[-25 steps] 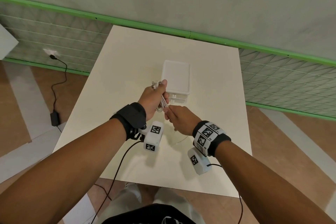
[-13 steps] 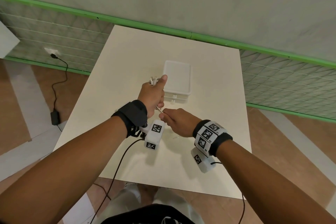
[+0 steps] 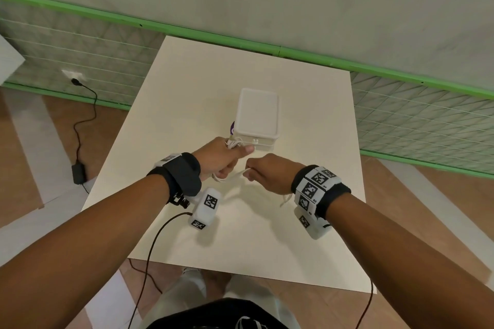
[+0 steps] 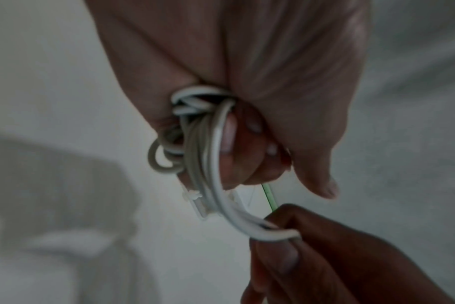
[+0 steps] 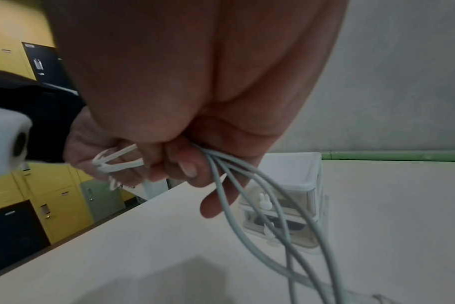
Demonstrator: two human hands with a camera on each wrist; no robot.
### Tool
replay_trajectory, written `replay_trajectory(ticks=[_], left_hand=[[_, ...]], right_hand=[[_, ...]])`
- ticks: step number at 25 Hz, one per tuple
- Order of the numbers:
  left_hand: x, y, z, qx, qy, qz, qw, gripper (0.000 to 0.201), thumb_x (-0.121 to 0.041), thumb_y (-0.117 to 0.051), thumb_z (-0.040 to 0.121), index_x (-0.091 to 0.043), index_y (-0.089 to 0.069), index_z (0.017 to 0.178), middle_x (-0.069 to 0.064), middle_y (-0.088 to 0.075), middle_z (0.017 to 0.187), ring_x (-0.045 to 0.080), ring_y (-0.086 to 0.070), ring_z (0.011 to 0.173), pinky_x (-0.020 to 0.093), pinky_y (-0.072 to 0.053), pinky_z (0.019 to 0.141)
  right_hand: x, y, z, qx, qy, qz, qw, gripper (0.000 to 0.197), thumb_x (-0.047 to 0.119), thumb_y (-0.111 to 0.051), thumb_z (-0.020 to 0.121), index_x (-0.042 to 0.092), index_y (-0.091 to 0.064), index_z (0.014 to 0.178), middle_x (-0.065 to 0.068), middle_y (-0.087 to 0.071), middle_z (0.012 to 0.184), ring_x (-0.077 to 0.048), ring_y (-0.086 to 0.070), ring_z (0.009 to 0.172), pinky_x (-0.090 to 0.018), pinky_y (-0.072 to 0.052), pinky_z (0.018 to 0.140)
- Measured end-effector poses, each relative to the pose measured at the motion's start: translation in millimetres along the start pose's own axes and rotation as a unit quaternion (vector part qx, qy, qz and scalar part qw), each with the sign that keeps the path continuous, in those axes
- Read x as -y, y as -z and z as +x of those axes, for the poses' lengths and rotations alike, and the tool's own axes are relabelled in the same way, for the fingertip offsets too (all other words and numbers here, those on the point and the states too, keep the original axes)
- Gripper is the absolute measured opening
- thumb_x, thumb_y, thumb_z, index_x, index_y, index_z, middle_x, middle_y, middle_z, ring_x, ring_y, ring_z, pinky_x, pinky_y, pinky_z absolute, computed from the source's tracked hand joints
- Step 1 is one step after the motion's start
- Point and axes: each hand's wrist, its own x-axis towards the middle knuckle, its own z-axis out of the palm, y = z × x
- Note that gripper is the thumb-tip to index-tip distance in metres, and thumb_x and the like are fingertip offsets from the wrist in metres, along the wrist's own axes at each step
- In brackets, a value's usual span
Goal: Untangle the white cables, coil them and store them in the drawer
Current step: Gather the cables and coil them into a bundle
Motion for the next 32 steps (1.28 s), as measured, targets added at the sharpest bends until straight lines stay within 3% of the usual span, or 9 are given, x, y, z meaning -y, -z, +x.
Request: replay_trajectory(ticks=[2, 7, 12, 15, 18, 21, 24, 28, 32], left_hand=[[3, 0, -2, 0.054, 0.012, 0.03, 0.998, 0.042, -0.039, -0.074, 0.087, -0.013, -0.048, 0.066, 0.002, -0.027, 0.055, 0.016, -0.019, 0.048, 0.025, -0.016, 0.046], [0, -2, -6, 0.113, 0.027, 0.112, 0.987, 0.032, -0.022, -0.079, 0.083, -0.008, -0.052, 0.075, 0.001, -0.035, 0.053, 0.017, -0.028, 0.048, 0.026, -0.025, 0.048], [-9, 1, -5, 0.155, 0.012, 0.147, 0.977, 0.031, -0.04, -0.072, 0.088, -0.01, -0.065, 0.087, 0.01, -0.052, 0.072, 0.016, -0.049, 0.056, 0.026, -0.041, 0.058], [-12, 1, -8, 0.183, -0.015, 0.095, 0.978, 0.017, -0.028, -0.064, 0.096, -0.012, -0.068, 0.094, 0.012, -0.068, 0.09, 0.017, -0.067, 0.078, 0.026, -0.051, 0.071], [-7, 6, -9, 0.158, -0.004, 0.036, 0.987, 0.014, -0.023, -0.064, 0.096, -0.013, -0.068, 0.088, 0.011, -0.069, 0.08, 0.026, -0.067, 0.074, 0.035, -0.057, 0.075], [0, 10, -6, 0.08, 0.006, -0.031, 0.996, 0.033, -0.023, -0.061, 0.098, -0.029, -0.071, 0.068, 0.001, -0.039, 0.059, 0.016, -0.04, 0.051, 0.037, -0.052, 0.065], [0, 5, -2, -0.01, -0.029, -0.096, 0.995, 0.04, -0.027, -0.059, 0.1, -0.028, -0.06, 0.059, -0.003, -0.027, 0.058, 0.014, -0.027, 0.049, 0.03, -0.038, 0.055], [1, -8, 3, -0.081, -0.065, -0.168, 0.98, 0.029, -0.033, -0.057, 0.1, -0.014, -0.053, 0.077, 0.0, -0.036, 0.057, 0.017, -0.037, 0.052, 0.033, -0.042, 0.059], [2, -16, 5, -0.048, -0.063, -0.16, 0.984, 0.033, -0.041, -0.056, 0.098, -0.009, -0.062, 0.095, 0.005, -0.054, 0.066, 0.017, -0.052, 0.058, 0.029, -0.046, 0.06]], right_hand=[[-1, 6, 1, -0.013, 0.003, -0.001, 1.0, 0.032, 0.04, -0.042, 0.103, 0.015, -0.062, 0.1, -0.006, -0.068, 0.088, -0.026, -0.063, 0.081, -0.039, -0.051, 0.078], [-6, 16, -2, -0.018, -0.054, -0.014, 0.998, 0.039, 0.046, -0.046, 0.1, 0.018, -0.049, 0.073, 0.001, -0.053, 0.071, -0.022, -0.051, 0.069, -0.034, -0.039, 0.062], [-6, 20, -10, -0.023, -0.083, 0.128, 0.988, 0.033, 0.044, -0.05, 0.099, 0.014, -0.054, 0.086, 0.006, -0.051, 0.077, -0.012, -0.045, 0.066, -0.027, -0.035, 0.061], [-9, 20, -10, -0.018, -0.088, 0.221, 0.971, 0.031, 0.043, -0.054, 0.096, 0.012, -0.06, 0.094, 0.006, -0.054, 0.079, -0.013, -0.049, 0.07, -0.028, -0.042, 0.068], [-16, 20, -10, -0.04, -0.097, 0.393, 0.914, 0.015, 0.019, -0.056, 0.095, 0.008, -0.066, 0.095, 0.0, -0.051, 0.075, -0.015, -0.046, 0.067, -0.028, -0.041, 0.063], [-19, 20, -10, -0.067, -0.091, 0.335, 0.936, 0.027, 0.019, -0.045, 0.103, 0.002, -0.067, 0.102, -0.001, -0.054, 0.073, -0.016, -0.05, 0.064, -0.029, -0.047, 0.066], [-15, 15, -8, -0.098, -0.093, 0.315, 0.939, 0.039, 0.029, -0.036, 0.107, 0.004, -0.064, 0.097, 0.003, -0.054, 0.066, -0.016, -0.059, 0.061, -0.036, -0.053, 0.073], [2, 5, 1, -0.119, -0.067, 0.313, 0.94, 0.038, 0.032, -0.035, 0.106, 0.013, -0.059, 0.084, 0.004, -0.049, 0.063, -0.016, -0.055, 0.057, -0.044, -0.06, 0.074], [16, -4, 5, -0.161, -0.076, 0.314, 0.933, 0.039, 0.029, -0.035, 0.106, 0.011, -0.063, 0.086, 0.002, -0.05, 0.066, -0.012, -0.053, 0.052, -0.035, -0.061, 0.057]])
